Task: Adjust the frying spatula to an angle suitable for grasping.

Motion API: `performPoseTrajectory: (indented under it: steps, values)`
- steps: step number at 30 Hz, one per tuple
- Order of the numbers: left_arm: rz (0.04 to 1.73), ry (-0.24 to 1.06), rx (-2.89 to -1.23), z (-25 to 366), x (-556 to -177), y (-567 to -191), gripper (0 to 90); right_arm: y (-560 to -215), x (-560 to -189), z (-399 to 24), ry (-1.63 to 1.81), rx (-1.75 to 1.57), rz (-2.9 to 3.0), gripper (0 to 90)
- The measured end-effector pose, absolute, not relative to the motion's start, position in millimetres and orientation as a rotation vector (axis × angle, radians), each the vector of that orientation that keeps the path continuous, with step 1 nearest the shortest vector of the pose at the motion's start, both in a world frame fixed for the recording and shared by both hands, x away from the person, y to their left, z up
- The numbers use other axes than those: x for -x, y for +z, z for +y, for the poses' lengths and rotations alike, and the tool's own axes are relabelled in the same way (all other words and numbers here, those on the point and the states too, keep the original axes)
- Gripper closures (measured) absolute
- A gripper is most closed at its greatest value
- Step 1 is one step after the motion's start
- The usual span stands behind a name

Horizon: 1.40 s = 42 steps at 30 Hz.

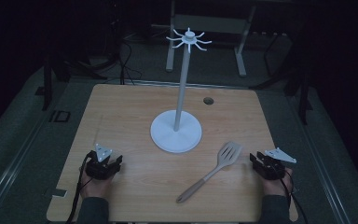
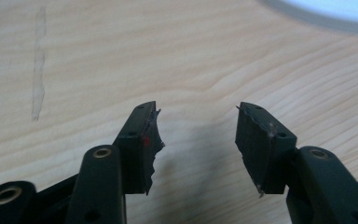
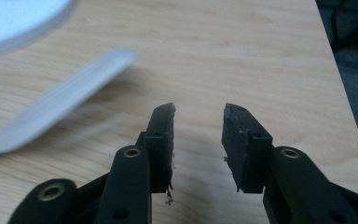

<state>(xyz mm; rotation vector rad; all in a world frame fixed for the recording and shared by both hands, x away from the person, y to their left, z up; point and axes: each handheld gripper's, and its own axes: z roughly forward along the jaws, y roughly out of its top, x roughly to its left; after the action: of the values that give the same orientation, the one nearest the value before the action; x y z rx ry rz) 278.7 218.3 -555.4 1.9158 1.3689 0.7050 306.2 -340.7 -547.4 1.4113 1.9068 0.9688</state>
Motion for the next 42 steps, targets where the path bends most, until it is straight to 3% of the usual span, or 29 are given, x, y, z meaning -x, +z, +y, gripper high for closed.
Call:
performPoseTrajectory:
  steps: [12,18,22,42]
  values:
    - [1.299,0.7,-1.929,212,-275,-548,54.9,-525,-303,-326,1.062,-1.302,1.887,72.1]
    - [1.281,0.75,-1.947,208,-273,-546,53.9,-517,-308,-318,1.085,-1.288,1.892,79.9]
    - [1.278,0.759,-1.945,207,-273,-546,53.1,-514,-317,-305,1.075,-1.237,1.946,89.7]
    - [1.267,0.778,-1.941,206,-271,-544,52.2,-530,-357,-272,0.865,-1.148,2.187,90.0]
